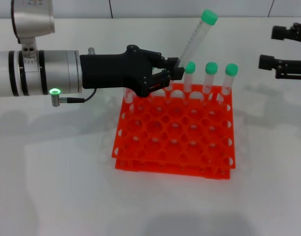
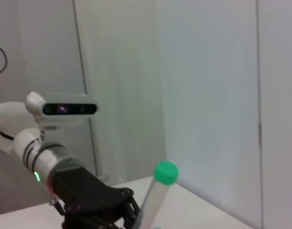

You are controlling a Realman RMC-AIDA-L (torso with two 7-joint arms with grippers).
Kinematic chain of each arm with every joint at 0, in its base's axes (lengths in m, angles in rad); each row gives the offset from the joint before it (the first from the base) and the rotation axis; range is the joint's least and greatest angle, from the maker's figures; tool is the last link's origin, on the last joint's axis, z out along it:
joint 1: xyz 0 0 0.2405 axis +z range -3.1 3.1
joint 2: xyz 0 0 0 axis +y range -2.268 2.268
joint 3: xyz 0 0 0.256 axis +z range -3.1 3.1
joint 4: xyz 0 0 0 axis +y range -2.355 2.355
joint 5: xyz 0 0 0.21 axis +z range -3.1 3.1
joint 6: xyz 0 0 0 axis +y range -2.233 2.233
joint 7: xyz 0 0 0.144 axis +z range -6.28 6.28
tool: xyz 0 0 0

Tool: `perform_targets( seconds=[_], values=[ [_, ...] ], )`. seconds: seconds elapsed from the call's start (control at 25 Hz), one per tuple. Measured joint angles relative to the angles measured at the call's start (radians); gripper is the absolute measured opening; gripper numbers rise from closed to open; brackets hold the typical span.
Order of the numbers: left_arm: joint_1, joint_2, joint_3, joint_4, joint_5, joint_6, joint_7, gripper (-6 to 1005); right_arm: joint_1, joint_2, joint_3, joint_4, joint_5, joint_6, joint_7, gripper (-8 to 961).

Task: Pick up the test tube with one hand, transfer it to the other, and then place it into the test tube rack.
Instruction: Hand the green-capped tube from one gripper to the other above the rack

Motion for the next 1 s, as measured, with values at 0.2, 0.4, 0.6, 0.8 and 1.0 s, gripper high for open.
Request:
perform_targets(
  seconds=[0.2,0.4,0.6,0.8,1.0],
  values=[
    [-0.012,-0.002,0.0,-0.004,0.001,0.002,0.0,197,0.028,0.003,-0.013,0.012,0.018,0.0,0.005,799],
    [-0.014,-0.002,0.006,-0.01,0.0,0.003,0.0,196,0.049,0.004,-0.046,0.018,0.058,0.005,0.006,797],
    [-0.019,-0.003,0.013,-0.011,-0.008,0.003,-0.005,196,0.054,0.004,-0.054,0.019,0.09,0.009,0.006,795],
    [-0.006,-0.003,0.013,-0.01,-0.018,0.003,-0.007,196,0.062,0.004,-0.062,0.02,0.093,0.009,0.008,793],
    [0.012,-0.003,0.007,-0.01,-0.02,0.005,-0.008,197,0.071,0.006,-0.093,0.024,0.095,0.023,0.008,791]
  ],
)
